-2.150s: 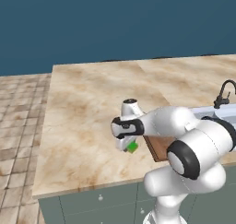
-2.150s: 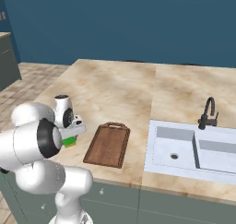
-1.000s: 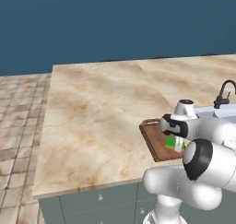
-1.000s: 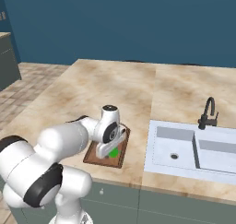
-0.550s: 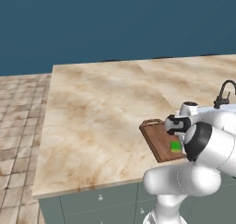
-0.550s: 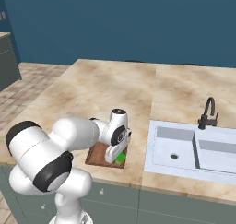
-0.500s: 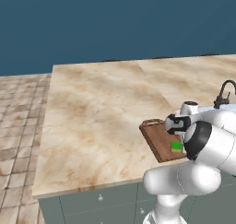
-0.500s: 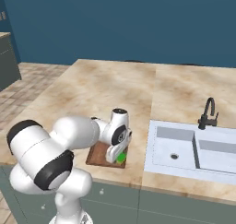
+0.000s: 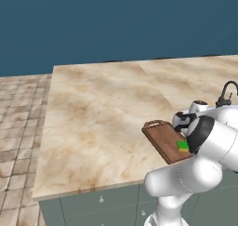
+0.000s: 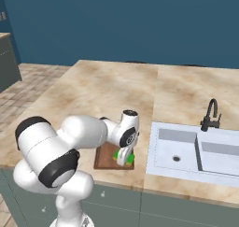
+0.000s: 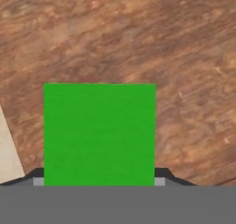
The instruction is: Pick up the sponge from the counter and clean the cutting board by briefly scrubbing or pressing down on the cutting board. Once finished, release the sponge.
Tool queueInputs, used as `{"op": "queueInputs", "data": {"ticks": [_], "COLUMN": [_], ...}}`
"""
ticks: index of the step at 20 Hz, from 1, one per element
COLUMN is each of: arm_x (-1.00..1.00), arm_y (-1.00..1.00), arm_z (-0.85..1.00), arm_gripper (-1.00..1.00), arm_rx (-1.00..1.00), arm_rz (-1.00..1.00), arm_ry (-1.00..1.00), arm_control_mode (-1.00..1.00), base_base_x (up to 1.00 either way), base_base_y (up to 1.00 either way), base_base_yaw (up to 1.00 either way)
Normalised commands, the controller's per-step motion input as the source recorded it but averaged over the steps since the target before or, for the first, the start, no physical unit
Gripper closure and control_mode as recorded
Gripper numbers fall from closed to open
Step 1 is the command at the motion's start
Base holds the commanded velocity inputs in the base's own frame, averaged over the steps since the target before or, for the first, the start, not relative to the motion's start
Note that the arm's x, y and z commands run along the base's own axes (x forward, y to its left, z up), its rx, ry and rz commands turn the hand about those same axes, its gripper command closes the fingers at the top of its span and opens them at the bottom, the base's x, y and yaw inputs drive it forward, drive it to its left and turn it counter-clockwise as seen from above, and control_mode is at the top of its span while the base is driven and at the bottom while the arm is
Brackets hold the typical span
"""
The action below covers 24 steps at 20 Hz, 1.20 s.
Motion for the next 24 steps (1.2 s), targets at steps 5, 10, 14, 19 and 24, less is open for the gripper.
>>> {"op": "queueInputs", "data": {"ticks": [5,10,14,19,24], "arm_x": [0.08,0.63,0.9,0.94,0.87], "arm_y": [-0.05,0.01,0.08,0.21,0.37], "arm_z": [-0.16,-0.08,-0.02,-0.07,-0.08], "arm_gripper": [1.0,1.0,1.0,1.0,1.0], "arm_rx": [0.02,0.07,0.04,0.02,0.0], "arm_rz": [0.13,0.14,0.16,0.15,0.11], "arm_ry": [-0.14,-0.07,0.0,0.0,0.0], "arm_control_mode": [-1.0,-1.0,-1.0,-1.0,-1.0], "base_base_x": [0.0,0.0,0.0,0.0,0.0], "base_base_y": [0.0,0.0,0.0,0.0,0.0], "base_base_yaw": [0.0,0.0,0.0,0.0,0.0]}}
